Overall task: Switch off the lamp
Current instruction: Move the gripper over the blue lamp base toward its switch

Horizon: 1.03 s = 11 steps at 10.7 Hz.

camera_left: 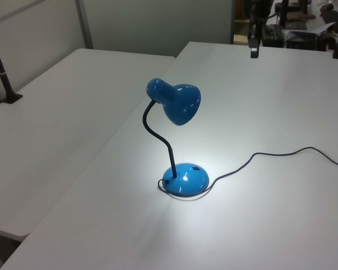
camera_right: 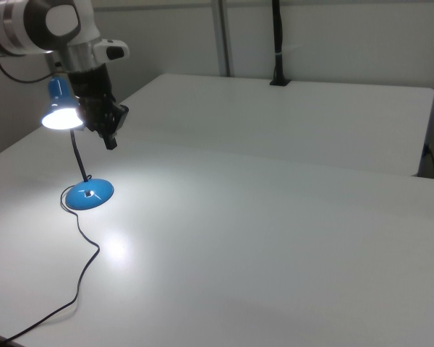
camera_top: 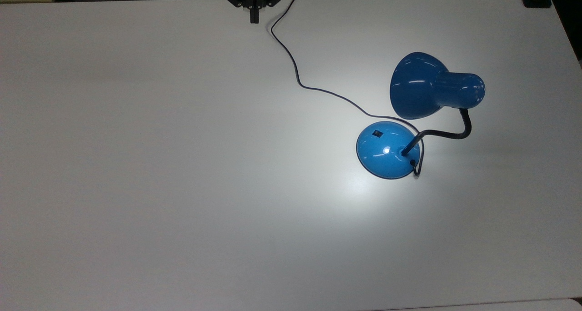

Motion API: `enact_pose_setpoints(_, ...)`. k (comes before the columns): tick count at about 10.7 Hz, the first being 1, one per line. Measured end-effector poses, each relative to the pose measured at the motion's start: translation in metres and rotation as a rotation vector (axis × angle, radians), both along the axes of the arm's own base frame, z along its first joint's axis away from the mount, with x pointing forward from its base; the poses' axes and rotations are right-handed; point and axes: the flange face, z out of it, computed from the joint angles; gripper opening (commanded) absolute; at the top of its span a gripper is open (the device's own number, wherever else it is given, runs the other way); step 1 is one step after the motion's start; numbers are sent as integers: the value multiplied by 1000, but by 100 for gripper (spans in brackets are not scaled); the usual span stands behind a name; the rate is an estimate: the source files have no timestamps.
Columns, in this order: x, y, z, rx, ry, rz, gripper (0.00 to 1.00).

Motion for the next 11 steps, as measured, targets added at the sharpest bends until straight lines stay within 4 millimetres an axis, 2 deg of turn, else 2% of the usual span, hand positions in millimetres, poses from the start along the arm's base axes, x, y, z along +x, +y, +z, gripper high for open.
enact_pose_setpoints(2,4,25,-24,5,4,74,0)
enact_pose_setpoints(5,6,84,-78,22,-33,200,0)
enact_pose_setpoints(7,4,116,-107,36,-56,279,0)
enact_pose_setpoints(9,9,129,-126,47,-71,395,0)
enact_pose_setpoints(11,17,132,-138,54,-87,535,0)
